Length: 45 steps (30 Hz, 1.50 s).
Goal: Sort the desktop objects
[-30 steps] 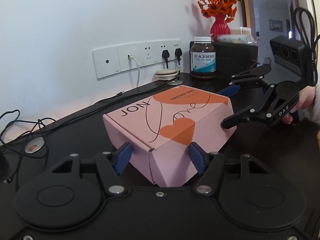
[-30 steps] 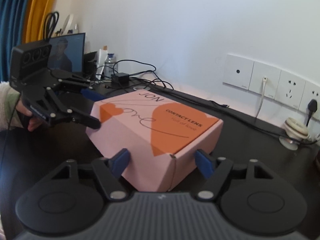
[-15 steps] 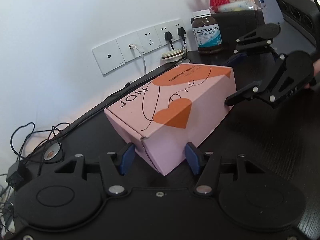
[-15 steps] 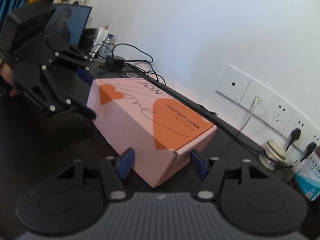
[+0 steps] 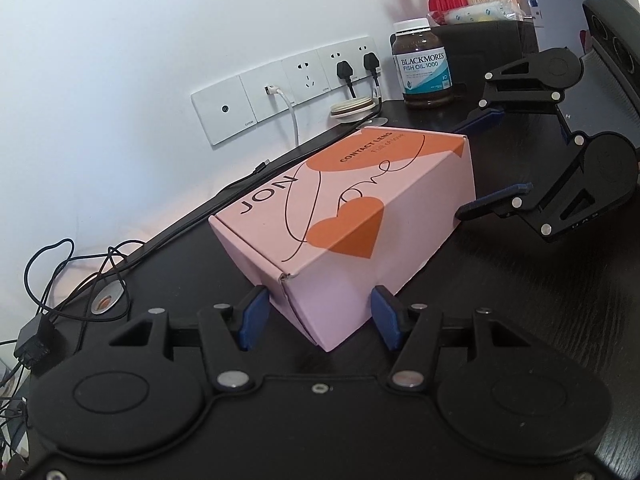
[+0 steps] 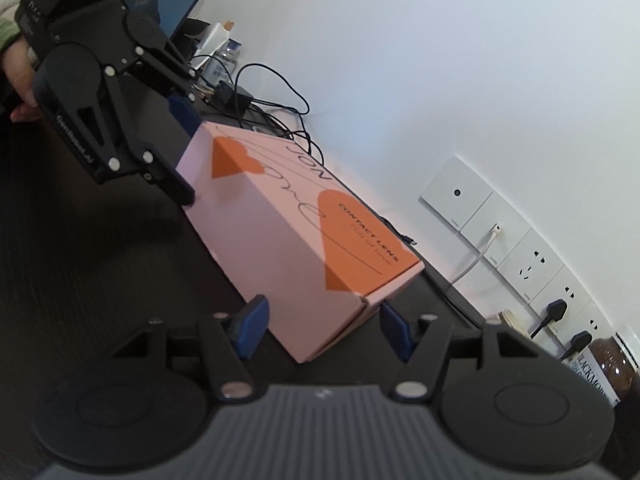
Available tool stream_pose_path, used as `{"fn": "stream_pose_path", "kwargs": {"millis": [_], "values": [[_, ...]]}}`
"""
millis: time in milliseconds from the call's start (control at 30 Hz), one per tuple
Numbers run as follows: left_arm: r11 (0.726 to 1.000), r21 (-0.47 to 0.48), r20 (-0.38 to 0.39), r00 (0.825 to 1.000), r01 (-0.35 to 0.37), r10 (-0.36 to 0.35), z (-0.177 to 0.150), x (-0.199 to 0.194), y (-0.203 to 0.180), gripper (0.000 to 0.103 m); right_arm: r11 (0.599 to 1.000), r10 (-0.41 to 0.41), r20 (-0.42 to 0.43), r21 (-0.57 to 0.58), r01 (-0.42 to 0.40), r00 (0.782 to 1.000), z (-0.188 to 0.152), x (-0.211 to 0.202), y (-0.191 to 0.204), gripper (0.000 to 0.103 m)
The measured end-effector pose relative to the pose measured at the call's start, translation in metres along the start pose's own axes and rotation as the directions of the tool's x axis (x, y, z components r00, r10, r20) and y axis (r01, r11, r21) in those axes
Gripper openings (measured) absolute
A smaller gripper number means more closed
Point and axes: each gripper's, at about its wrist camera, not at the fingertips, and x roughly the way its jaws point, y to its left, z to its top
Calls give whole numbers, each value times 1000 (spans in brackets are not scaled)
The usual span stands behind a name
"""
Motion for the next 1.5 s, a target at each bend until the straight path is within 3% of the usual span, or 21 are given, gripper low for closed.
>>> {"fn": "stream_pose_path", "kwargs": {"millis": [133,267,467,533,567,600,633,700,867,1033,1233,1500], "values": [[1000,-8,1,1000,6,-6,0,0,1,57,1000,-4,-3,-26,4,1000,-2,2,2,61],[998,-52,16,999,32,-31,-1,-3,9,55,999,27,-4,28,-27,1000,-1,2,-6,60],[995,-98,82,997,10,-2,-5,-16,16,56,988,63,2,140,-62,998,1,-4,-25,60],[994,-105,102,995,2,9,-5,-19,16,56,982,80,-2,174,-79,997,2,-6,-31,65],[994,-108,110,994,-1,13,-5,-21,17,56,978,86,-5,189,-84,996,2,-7,-34,73],[994,-112,117,993,-4,17,-5,-22,17,60,975,89,-6,205,-86,996,3,-8,-36,84],[993,-117,123,992,-7,21,-5,-23,18,63,971,94,-2,221,-91,996,3,-10,-38,89],[992,-125,142,989,-14,31,-6,-26,19,79,963,110,18,247,-111,994,2,-15,-41,90],[991,-129,192,979,-41,66,-7,-35,17,103,933,108,81,337,-129,991,5,-29,-54,102],[989,-142,209,975,-52,82,-8,-39,18,103,904,100,110,406,-136,989,13,-38,-66,102],[984,-168,219,971,-58,95,-9,-40,22,103,882,61,-28,470,-40,998,20,-34,-70,102],[984,-155,219,969,-82,115,-9,-40,19,103,856,-17,-182,506,109,983,14,-26,-61,102]]}}
